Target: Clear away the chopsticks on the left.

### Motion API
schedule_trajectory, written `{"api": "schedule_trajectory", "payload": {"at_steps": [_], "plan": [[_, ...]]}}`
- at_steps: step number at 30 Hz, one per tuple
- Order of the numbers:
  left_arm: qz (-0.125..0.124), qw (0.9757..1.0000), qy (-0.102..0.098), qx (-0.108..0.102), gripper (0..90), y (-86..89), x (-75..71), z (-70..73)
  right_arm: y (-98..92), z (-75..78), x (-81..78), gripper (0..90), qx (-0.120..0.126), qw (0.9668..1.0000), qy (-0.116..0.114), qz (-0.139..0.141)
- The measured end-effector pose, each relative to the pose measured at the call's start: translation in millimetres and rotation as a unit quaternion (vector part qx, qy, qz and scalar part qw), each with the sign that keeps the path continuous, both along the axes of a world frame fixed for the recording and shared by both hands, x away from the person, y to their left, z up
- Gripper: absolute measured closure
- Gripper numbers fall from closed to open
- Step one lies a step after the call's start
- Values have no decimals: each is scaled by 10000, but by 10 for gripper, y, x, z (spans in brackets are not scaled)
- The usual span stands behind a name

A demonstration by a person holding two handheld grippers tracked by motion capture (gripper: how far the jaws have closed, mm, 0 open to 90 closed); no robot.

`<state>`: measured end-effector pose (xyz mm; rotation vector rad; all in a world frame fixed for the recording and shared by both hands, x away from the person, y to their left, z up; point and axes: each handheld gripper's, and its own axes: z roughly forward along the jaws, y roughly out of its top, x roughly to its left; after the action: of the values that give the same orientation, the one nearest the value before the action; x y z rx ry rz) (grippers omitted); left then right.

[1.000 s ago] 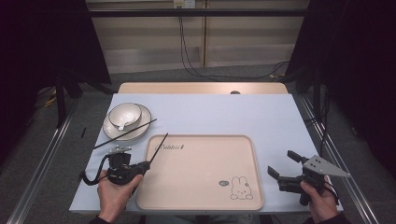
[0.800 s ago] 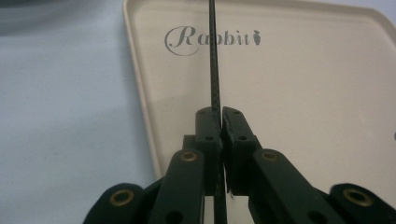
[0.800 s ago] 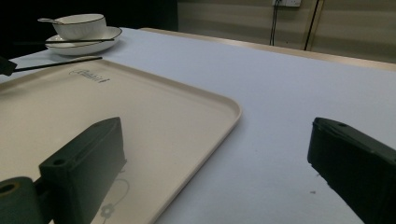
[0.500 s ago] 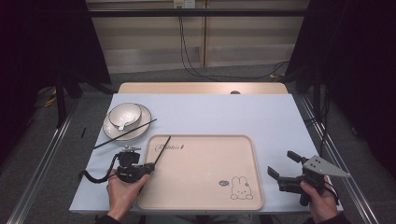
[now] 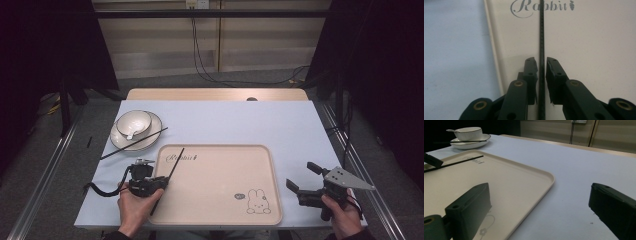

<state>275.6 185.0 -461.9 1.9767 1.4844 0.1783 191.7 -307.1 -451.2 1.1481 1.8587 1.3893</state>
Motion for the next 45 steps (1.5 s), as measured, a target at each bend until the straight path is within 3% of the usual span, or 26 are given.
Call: {"api": "schedule_trajectory", "payload": {"at_steps": [3,7,9,10,13,15,16,17,18,19,22,25,26,27,28,30,33,35,37,40,41,42,45], "plan": [[-39,10000,-31,-6,779,11,4,4,1,-1,2,36,1,10000,-3,-12],[-213,9995,-204,-108,690,34,8,48,-1,-1,2,36,8,10000,-1,3],[-268,9991,-301,-159,584,46,11,63,-1,0,1,36,14,10000,1,2],[-440,9981,-438,-29,527,77,15,90,0,-1,1,36,11,10000,-7,-7],[-565,9967,-589,-13,404,122,19,120,-1,0,1,36,16,10000,-10,-10],[-702,9931,-933,-134,329,181,5,184,0,1,0,36,29,10000,-14,3],[-702,9931,-933,-134,286,181,5,184,0,1,0,36,29,10000,-14,3],[-809,9914,-1020,-111,286,214,10,216,0,1,0,36,28,10000,-12,-3],[-972,9880,-1183,-220,202,270,27,266,2,1,-1,36,40,10000,-12,-7],[-972,9880,-1183,-220,175,270,27,266,2,1,-1,36,40,10000,-12,-7],[-1089,9828,-1436,-392,129,362,41,357,0,1,-1,36,26,10000,-13,4],[-1233,9794,-1534,-440,60,454,77,428,-2,0,2,36,29,10000,-21,-12],[-1337,9779,-1553,-422,49,487,94,450,-2,-1,4,36,35,10000,-13,-6],[-1456,9747,-1633,-455,43,532,106,459,-2,0,4,36,32,10000,-13,-4],[-1675,9678,-1687,-829,41,652,146,450,2,1,2,36,52,10000,-18,-1],[-1701,9664,-1678,-948,35,711,172,434,1,1,2,35,49,10000,-20,4],[-1630,9671,-1782,-797,37,856,213,409,-4,-1,5,35,41,10000,-24,-21],[-1611,9672,-1912,-444,43,918,219,413,-4,-1,3,36,32,10000,-22,-19],[-1668,9673,-1878,-343,43,964,245,428,-4,0,3,36,26,10000,-23,-12],[-1824,9630,-1958,-319,56,1031,301,455,-1,2,2,36,24,10000,-11,11],[-1796,9633,-1970,-314,61,1045,315,461,0,2,0,36,19,10000,-16,-18],[-1875,9606,-2020,-347,60,1094,368,471,2,2,0,35,19,10000,-22,-16],[-1889,9593,-2039,-507,64,1157,423,464,1,2,-1,35,24,10000,-24,-10]]}}
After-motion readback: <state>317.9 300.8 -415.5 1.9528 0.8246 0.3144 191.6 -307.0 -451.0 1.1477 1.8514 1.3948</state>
